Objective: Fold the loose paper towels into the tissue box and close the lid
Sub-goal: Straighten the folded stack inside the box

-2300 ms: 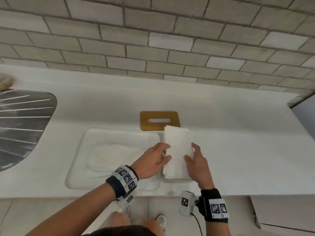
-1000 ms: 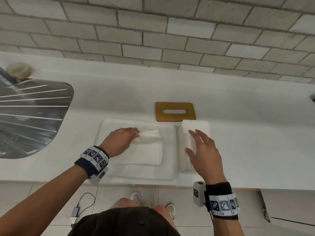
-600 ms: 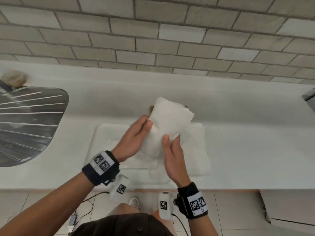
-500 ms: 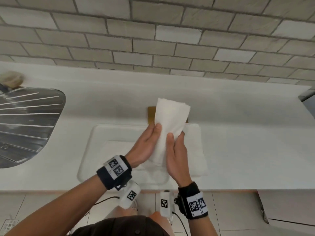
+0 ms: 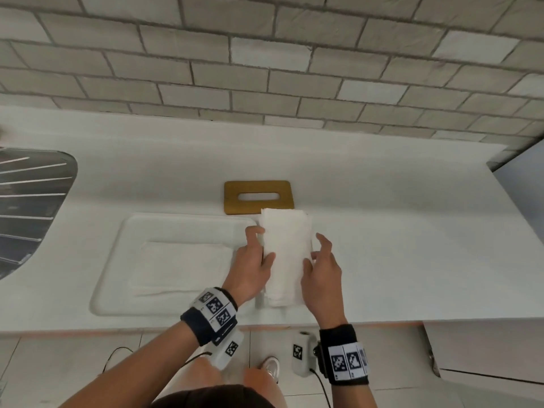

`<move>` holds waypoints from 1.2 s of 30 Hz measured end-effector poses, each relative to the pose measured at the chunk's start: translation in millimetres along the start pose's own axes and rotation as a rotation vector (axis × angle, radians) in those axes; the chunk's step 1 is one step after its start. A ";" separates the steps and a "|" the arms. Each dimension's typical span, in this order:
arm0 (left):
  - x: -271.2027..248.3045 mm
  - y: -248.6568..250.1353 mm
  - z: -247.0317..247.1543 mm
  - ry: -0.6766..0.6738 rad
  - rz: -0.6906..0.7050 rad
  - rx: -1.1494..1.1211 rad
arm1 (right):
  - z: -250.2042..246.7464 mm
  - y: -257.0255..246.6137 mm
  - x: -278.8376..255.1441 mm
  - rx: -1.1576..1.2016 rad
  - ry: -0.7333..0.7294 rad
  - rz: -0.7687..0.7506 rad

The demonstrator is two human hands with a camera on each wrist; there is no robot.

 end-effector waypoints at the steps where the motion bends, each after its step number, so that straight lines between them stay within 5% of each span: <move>1: 1.0 1.5 0.6 0.013 0.023 0.010 | -2.9 -0.8 -0.7 0.013 0.021 -0.006; 6: 6.8 7.5 5.8 -0.064 0.073 0.156 | -8.1 -0.5 0.8 -0.003 -0.020 -0.002; 9: 4.5 12.6 -6.8 -0.004 0.136 0.532 | -15.8 3.3 -5.7 -0.157 0.010 -0.089; 12: 18.8 27.9 -17.4 0.033 0.396 0.656 | -25.0 -4.5 -11.2 -0.278 0.095 -0.337; 14: 39.0 34.4 -10.6 -0.145 0.559 0.654 | -17.6 -9.9 -17.0 -0.372 -0.020 -0.447; 17: 63.1 22.9 17.2 -0.568 0.442 0.855 | 2.7 1.1 -25.3 -0.524 -0.242 -0.472; 19: 68.3 10.1 28.2 -0.694 0.353 0.975 | 2.7 7.3 -29.3 -0.545 -0.337 -0.460; 24: 76.2 17.6 26.0 -0.718 0.260 1.024 | -7.4 14.2 -42.1 -0.566 -0.476 -0.498; 31: 87.4 19.9 41.4 -0.779 0.199 1.082 | 14.5 11.8 -24.3 -0.615 -0.441 -0.582; 36: 95.1 31.1 33.4 -0.707 0.214 1.195 | 5.3 17.3 -36.3 -0.617 -0.340 -0.580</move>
Point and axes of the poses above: each hand's wrist, its own x-axis towards the middle knuckle, its own z-axis out of the palm, y = z × x, the point moved 2 cm from there along x, towards the middle knuckle, and after that the axes turned 3 degrees about z, right-handed, at the moved point
